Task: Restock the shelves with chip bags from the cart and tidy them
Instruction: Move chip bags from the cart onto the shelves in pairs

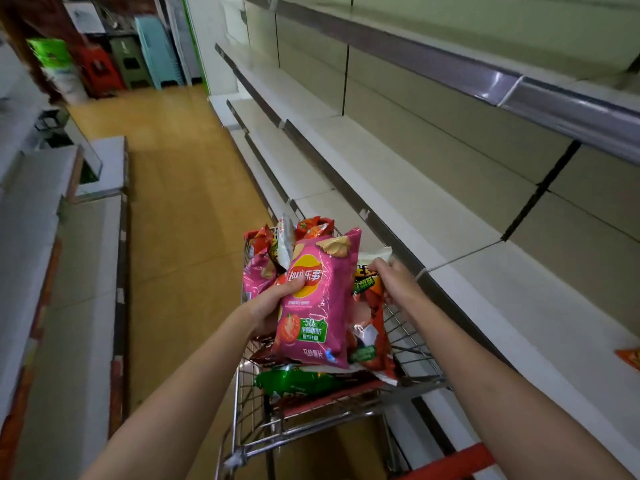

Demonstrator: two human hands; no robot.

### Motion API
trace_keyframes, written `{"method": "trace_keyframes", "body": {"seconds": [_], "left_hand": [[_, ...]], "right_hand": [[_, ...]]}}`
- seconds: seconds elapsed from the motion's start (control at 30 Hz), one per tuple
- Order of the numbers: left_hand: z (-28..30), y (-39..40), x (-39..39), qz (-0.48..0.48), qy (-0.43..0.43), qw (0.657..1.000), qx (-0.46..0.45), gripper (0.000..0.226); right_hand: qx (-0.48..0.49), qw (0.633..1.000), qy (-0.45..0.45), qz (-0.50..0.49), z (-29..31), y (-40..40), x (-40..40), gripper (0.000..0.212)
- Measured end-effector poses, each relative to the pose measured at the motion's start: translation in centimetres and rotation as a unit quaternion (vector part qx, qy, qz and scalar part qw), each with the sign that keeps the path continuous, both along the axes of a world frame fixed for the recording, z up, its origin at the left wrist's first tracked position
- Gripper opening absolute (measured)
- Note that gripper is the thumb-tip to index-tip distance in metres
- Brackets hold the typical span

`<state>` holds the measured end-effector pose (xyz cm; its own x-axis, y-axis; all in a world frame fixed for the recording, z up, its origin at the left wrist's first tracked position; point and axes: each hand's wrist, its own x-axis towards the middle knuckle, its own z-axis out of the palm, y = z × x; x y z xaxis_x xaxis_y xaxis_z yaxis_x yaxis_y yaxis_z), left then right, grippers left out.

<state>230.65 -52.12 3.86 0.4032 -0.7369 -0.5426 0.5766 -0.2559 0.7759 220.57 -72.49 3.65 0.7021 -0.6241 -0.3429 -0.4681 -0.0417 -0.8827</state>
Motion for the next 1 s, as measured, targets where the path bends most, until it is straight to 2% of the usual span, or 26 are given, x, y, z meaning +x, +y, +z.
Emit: {"method": "trace_keyframes", "body": {"seconds": [0.23,0.37,0.43,0.53,0.57,0.6,0.67,0.73,0.8,0.83,0.87,0.93,1.0], "left_hand": [[1.9,3.3,-0.6,-0.014,-0.018,0.999,-0.041,0.108],[2.0,4.4,-0.1,0.012,-0.027,0.997,-0.068,0.108],[2.1,4.8,-0.1,0.037,-0.02,0.995,-0.087,0.096],[2.7,5.3,-0.4,0.059,0.003,0.992,-0.112,0.054],[3.1,5.3,-0.6,0.049,0.002,0.993,-0.111,0.054],[3.5,5.4,-0.8,0.032,-0.007,0.993,-0.109,0.064],[4.3,5.3,-1.3,-0.012,-0.035,0.995,-0.092,0.095],[4.7,5.1,-1.5,-0.047,-0.055,0.994,-0.086,0.107],[4.7,4.7,-1.5,-0.063,-0.061,0.992,-0.085,0.111],[4.6,4.4,-1.5,-0.061,-0.059,0.993,-0.085,0.111],[4.6,4.2,-1.5,-0.059,-0.06,0.992,-0.089,0.11],[4.8,3.5,-1.8,-0.065,-0.07,0.991,-0.093,0.102],[4.9,2.6,-2.1,-0.071,-0.078,0.99,-0.093,0.076]], "right_hand": [[0.037,0.998,-0.047,-0.015,1.7,4.0,-0.2,0.045],[0.005,0.998,-0.064,0.027,3.9,6.4,-1.6,0.042],[-0.025,0.996,-0.049,0.07,5.0,7.8,-2.7,0.052],[-0.017,0.993,-0.022,0.112,5.7,9.4,-4.2,0.081],[-0.009,0.993,-0.016,0.12,5.8,9.9,-4.6,0.092],[-0.002,0.992,-0.013,0.122,5.7,10.1,-5.0,0.095],[-0.005,0.994,-0.031,0.107,5.5,10.3,-5.6,0.082],[-0.009,0.995,-0.056,0.077,5.6,10.1,-6.4,0.071],[-0.01,0.996,-0.085,0.031,5.6,9.9,-7.5,0.085],[-0.011,0.996,-0.092,-0.002,5.6,9.6,-8.1,0.094],[-0.016,0.994,-0.1,-0.034,5.5,9.3,-8.9,0.093],[-0.025,0.989,-0.12,-0.079,5.7,8.7,-10.7,0.073],[-0.036,0.985,-0.123,-0.118,5.8,7.9,-12.8,0.073]]}}
